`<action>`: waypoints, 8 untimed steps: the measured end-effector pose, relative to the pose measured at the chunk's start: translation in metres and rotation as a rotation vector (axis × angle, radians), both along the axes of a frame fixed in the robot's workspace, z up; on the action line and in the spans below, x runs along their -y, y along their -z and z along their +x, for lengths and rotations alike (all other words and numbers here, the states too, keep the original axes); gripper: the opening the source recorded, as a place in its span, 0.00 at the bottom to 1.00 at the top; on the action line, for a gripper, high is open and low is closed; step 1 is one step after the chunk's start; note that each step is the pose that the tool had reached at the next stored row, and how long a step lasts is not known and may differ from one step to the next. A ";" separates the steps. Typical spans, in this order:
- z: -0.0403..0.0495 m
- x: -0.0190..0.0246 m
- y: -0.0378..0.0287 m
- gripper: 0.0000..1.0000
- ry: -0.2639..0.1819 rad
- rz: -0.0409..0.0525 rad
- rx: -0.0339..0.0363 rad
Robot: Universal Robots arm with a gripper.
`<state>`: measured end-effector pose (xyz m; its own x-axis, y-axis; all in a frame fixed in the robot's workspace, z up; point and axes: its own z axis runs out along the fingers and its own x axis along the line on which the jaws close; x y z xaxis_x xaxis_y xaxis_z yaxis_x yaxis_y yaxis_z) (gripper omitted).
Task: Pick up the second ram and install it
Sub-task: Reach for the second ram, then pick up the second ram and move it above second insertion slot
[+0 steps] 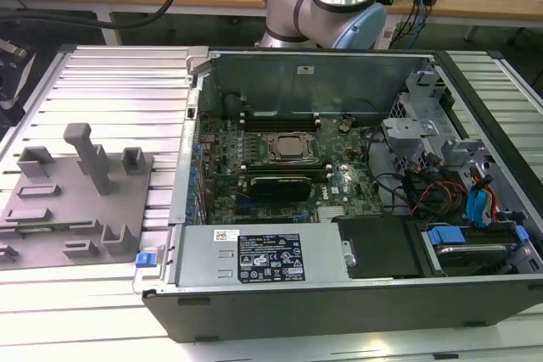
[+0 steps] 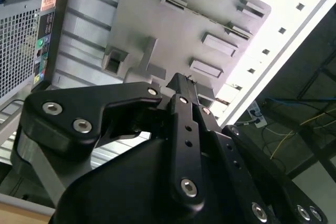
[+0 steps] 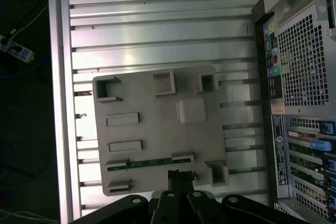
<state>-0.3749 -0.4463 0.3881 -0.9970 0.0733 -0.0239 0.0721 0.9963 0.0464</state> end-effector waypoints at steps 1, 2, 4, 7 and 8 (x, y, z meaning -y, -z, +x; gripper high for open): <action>0.0000 0.0000 0.0000 0.11 0.000 0.0000 0.0000; 0.0000 0.0001 0.0000 0.11 0.000 0.0000 0.0000; 0.0000 0.0001 0.0000 0.11 0.000 0.0000 0.0000; -0.0002 0.0001 -0.0001 0.11 -0.064 0.0000 -0.0001; -0.0002 0.0001 -0.0001 0.11 -0.081 -0.0001 -0.0001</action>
